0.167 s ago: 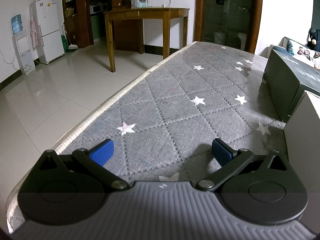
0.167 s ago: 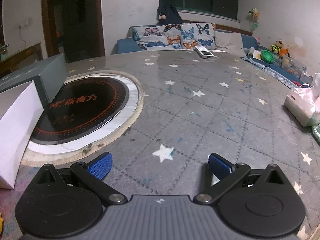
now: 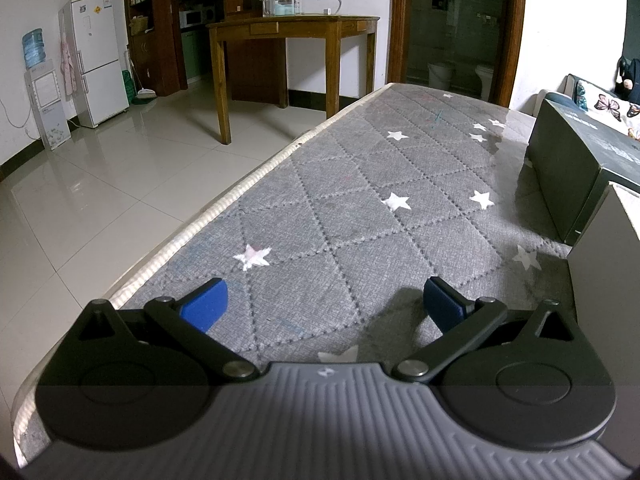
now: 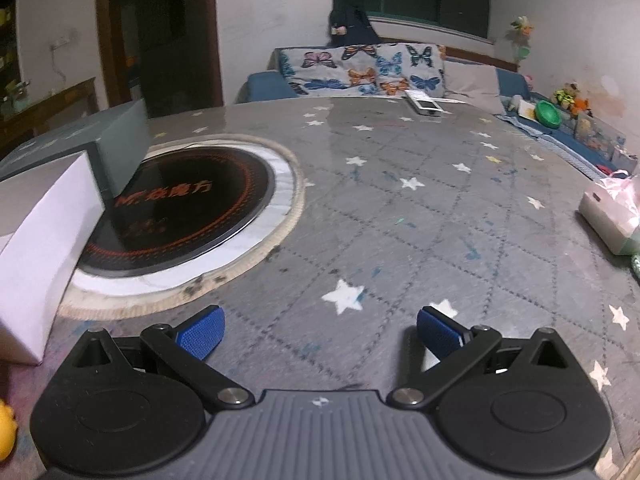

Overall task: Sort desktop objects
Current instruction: 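Move both tools toward the open white box on the table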

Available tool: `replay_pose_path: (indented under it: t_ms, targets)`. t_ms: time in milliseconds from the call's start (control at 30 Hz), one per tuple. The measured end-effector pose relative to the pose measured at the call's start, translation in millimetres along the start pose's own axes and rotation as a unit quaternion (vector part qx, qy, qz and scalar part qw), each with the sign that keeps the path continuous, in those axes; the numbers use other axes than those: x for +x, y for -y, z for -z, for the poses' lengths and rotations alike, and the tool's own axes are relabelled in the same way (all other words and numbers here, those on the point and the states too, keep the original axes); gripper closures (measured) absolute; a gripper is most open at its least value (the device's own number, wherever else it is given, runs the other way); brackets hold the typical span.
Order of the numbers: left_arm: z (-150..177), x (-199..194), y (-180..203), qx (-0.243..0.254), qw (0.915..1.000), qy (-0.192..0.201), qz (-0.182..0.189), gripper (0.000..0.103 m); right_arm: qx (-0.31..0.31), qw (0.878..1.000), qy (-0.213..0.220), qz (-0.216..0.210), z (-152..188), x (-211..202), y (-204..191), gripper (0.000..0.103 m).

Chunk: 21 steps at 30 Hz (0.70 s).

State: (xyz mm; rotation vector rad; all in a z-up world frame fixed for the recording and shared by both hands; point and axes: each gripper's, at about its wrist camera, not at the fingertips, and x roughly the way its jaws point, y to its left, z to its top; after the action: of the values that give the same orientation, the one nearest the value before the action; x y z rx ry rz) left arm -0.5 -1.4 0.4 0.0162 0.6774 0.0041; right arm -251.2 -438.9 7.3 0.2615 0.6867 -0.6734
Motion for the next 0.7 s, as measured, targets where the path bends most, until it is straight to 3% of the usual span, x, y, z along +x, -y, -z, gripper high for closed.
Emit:
replay_pose_path:
  t_ms: [267, 700]
  targets:
    - [0, 1, -1, 0.005, 1.0, 0.0, 0.002, 0.0, -0.011, 1.0, 0.007, -0.003, 9, -17, -13, 0.0]
    - [1, -1, -3, 0.009, 0.9999, -0.003, 0.009, 0.0, -0.007, 1.0, -0.01, -0.018, 8, -12, -10, 0.0]
